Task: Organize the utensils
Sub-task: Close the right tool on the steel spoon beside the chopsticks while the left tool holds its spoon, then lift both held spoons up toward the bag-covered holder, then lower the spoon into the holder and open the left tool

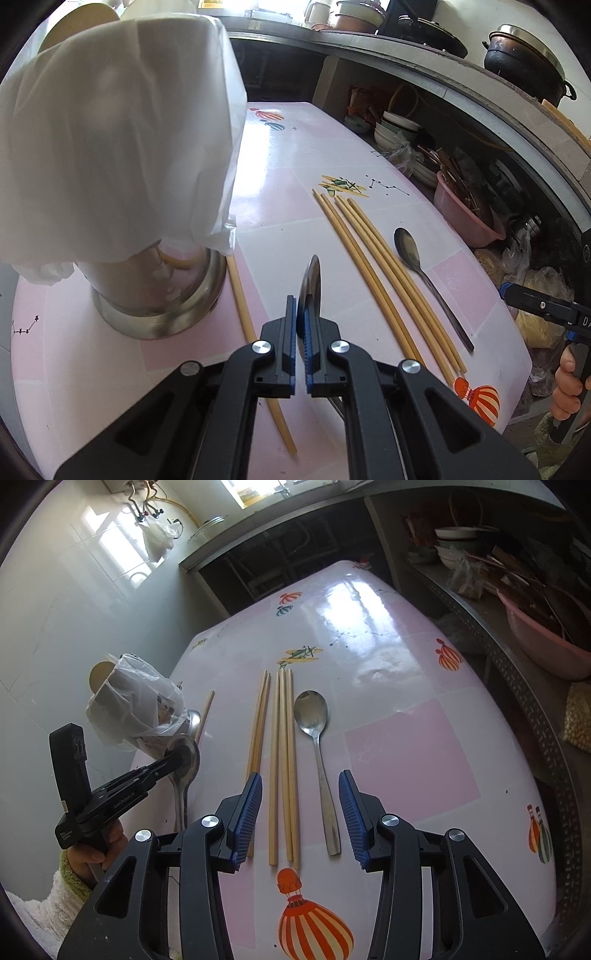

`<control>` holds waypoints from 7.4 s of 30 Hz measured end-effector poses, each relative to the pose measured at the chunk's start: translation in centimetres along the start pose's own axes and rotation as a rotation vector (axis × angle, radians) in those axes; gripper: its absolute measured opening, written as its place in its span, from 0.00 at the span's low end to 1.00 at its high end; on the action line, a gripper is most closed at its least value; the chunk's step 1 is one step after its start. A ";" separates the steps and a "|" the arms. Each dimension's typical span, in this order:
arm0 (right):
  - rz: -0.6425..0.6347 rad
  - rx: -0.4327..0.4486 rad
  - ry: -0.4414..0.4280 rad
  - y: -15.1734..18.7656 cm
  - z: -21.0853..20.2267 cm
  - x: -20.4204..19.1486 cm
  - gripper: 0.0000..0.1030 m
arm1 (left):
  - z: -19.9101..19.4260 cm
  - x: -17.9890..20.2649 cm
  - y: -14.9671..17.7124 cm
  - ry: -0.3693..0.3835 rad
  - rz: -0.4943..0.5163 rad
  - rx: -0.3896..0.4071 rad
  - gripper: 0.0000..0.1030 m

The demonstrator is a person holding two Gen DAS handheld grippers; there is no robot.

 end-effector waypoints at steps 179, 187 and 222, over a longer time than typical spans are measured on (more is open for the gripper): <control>-0.184 -0.006 -0.473 -4.9 -1.0 -10.0 0.00 | -11.5 -8.1 -13.4 -0.533 0.171 0.616 0.03; -0.186 -0.005 -0.477 -4.6 -1.2 -9.9 0.00 | -11.2 -8.1 -11.5 -0.526 0.148 0.552 0.03; -0.192 0.002 -0.459 -4.9 -1.0 -10.6 0.00 | -12.9 -8.7 -8.1 -0.352 -0.037 0.385 0.40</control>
Point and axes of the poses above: each gripper's, at about its wrist camera, not at the fingertips, and z roughly the way its jaws point, x to its right, y to its underside, the point moved 6 cm from there along z, roughly the way its jaws point, and after that the axes turned 7 degrees about -y, right-handed, at the moved point
